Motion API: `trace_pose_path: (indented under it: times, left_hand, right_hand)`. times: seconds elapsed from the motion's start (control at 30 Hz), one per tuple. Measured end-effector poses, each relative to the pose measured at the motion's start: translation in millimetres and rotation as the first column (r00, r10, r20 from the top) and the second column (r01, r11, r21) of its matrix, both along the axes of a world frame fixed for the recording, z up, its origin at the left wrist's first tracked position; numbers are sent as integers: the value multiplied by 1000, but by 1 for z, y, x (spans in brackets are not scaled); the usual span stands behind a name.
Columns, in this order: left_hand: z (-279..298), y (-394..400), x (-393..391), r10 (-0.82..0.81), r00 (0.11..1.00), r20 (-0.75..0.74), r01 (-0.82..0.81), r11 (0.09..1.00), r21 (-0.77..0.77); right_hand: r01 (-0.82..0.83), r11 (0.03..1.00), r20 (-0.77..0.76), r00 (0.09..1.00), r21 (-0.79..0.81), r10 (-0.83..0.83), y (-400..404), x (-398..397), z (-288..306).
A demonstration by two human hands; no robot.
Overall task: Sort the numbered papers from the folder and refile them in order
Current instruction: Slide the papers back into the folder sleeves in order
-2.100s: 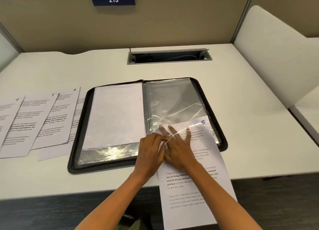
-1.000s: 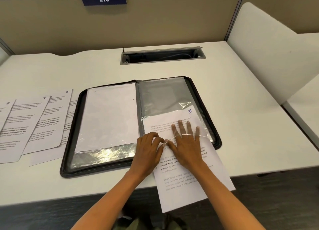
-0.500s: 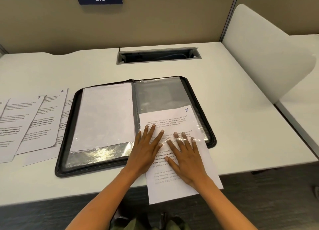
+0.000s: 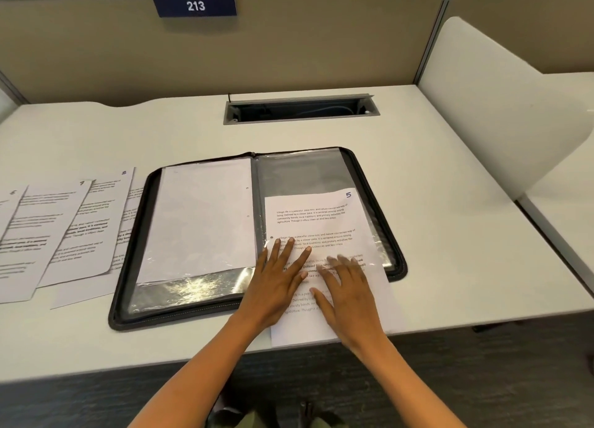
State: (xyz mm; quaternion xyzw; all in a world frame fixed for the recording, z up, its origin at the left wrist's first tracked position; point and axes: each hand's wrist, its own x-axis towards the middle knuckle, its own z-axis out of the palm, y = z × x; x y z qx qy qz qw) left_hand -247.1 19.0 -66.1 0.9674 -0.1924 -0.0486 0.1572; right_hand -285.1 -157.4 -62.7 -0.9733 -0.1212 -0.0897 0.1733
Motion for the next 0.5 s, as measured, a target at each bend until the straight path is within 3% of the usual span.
trace_pose_path:
  times: [0.07,0.27,0.5]
  left_hand:
    - [-1,0,0,-1,1000,7,1,1000,7]
    - [-1,0,-1,2,1000,4,-2,1000,-11]
    - [4,-1,-2,1,1000,7,-1,1000,-9]
  right_hand:
    - [-5,1000,19,1000,-14,5,-1,-15,-2]
    - [3,986,-123,992,-166,-24,-2,-5,-4]
    - [3,989,-198,980,-146,-32,8,37,-5]
